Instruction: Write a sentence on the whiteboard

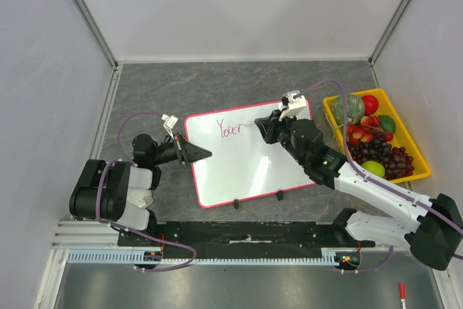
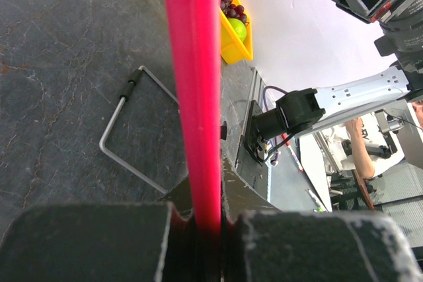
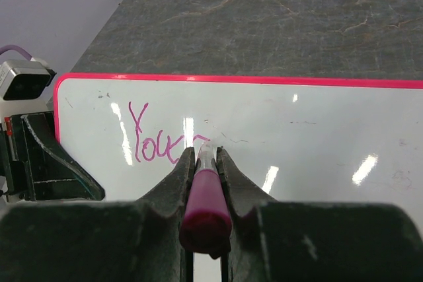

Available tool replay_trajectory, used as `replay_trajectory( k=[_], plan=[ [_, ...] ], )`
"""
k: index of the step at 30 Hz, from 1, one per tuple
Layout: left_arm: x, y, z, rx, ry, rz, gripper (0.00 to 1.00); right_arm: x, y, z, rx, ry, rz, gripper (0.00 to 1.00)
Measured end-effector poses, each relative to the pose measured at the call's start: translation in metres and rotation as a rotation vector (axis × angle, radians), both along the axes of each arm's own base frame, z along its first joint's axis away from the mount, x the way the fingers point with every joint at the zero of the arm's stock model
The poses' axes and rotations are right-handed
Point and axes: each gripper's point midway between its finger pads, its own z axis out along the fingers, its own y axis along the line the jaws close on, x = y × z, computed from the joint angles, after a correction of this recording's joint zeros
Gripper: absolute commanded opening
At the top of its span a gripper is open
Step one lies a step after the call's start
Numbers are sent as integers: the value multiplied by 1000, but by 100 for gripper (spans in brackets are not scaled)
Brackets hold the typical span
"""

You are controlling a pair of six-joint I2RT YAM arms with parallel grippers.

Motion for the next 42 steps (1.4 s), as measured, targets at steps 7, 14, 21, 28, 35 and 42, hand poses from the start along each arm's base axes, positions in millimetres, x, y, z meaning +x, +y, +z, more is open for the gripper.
replay_trajectory(
  k=[7, 14, 21, 28, 35, 42],
  plan=[
    [0, 0, 0, 0, 0, 0, 2, -4, 3, -11, -10, 21, 28, 0],
    [0, 0, 0, 0, 3, 1, 2, -5, 5, -14, -6, 26, 37, 0],
    [0, 0, -1, 0, 3, 1, 2, -4, 3, -14, -9, 25, 29, 0],
    [0, 0, -1, 0, 4, 2, 2, -2, 1, -14, -13, 22, 10, 0],
    [0, 0, -1, 0, 6, 2, 2, 1, -3, -13, -17, 16, -12, 0],
    [0, 0, -1, -1, 6, 2, 2, 7, -6, -9, -19, 12, -39, 0]
  ],
)
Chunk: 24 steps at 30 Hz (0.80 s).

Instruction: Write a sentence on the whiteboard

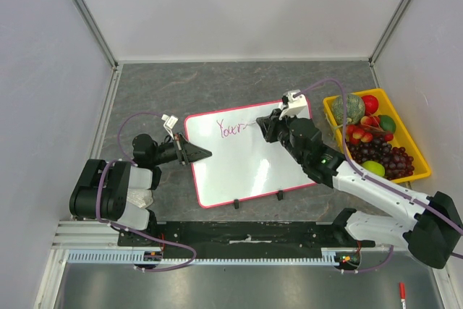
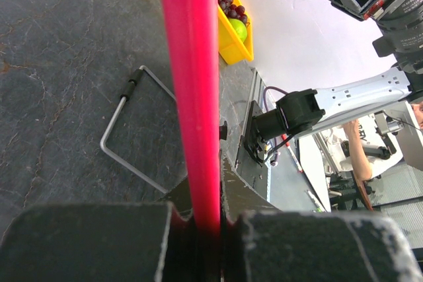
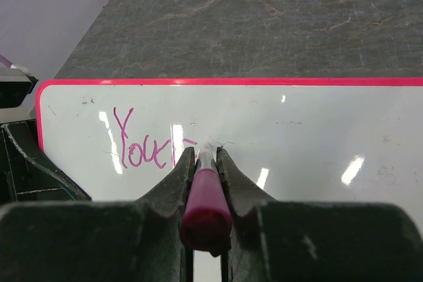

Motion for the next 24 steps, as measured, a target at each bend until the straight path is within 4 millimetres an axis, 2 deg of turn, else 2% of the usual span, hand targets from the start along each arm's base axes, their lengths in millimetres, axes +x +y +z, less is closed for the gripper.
replay_trajectory(
  k=[24],
  plan=[
    [0, 0, 0, 0, 3, 0, 2, -5, 13, -2, 7, 12, 76, 0]
  ],
)
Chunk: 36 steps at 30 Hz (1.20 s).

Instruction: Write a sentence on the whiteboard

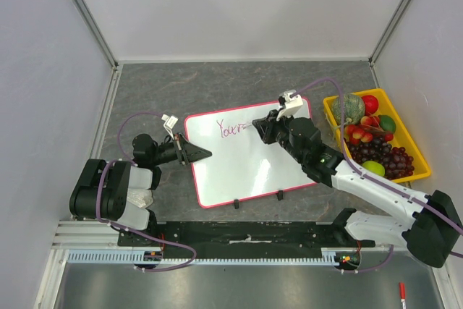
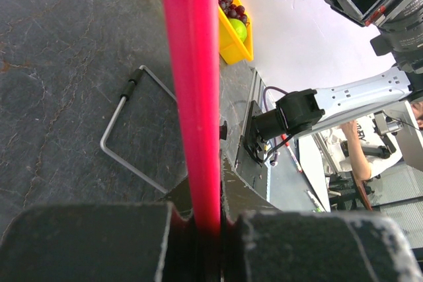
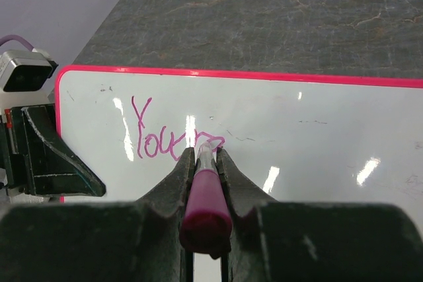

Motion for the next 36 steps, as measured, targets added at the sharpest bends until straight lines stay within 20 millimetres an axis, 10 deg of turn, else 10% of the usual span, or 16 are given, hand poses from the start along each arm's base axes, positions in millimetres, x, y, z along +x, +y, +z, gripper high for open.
replay_trajectory(
  k=[36],
  plan=[
    [0, 0, 0, 0, -3, 0, 2, -9, -19, -7, -19, 13, -31, 0]
  ],
)
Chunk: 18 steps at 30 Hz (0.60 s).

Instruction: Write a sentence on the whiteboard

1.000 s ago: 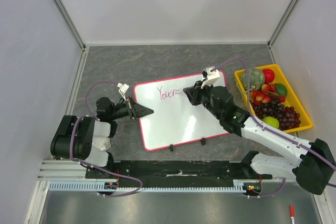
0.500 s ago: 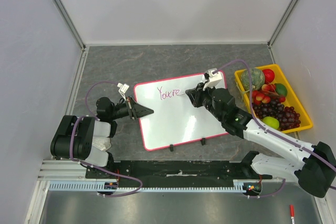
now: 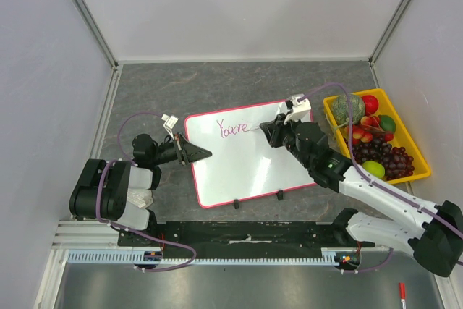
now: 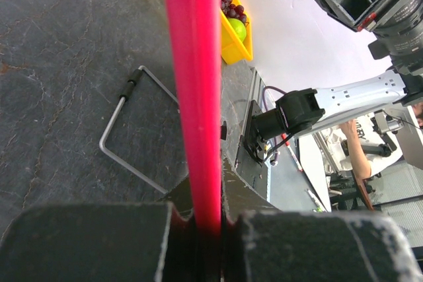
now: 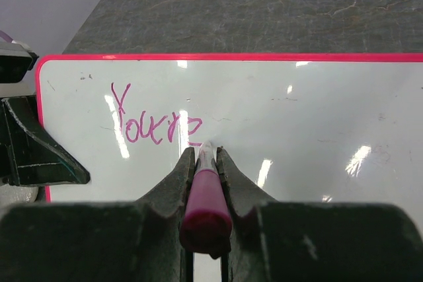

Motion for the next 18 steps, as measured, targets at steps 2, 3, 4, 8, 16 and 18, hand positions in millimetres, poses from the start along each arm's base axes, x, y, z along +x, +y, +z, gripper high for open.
replay_trajectory(
  k=[2, 3, 4, 8, 16, 18],
  plan=[
    [0, 0, 0, 0, -4, -1, 2, -1, -3, 5, 9, -8, -6, 0],
    [0, 0, 1, 0, -5, -1, 2, -2, -5, 9, 18, -15, -7, 0],
    [0, 0, 1, 0, -5, -1, 2, -3, -6, 14, 30, -25, -7, 0],
    [0, 0, 1, 0, -5, -1, 2, -11, -14, 42, 90, -82, -9, 0],
    [0, 0, 1, 0, -5, -1, 2, -16, -21, 55, 116, -109, -13, 0],
    [0, 0, 1, 0, -5, -1, 2, -16, -22, 53, 109, -102, -16, 0]
  ],
)
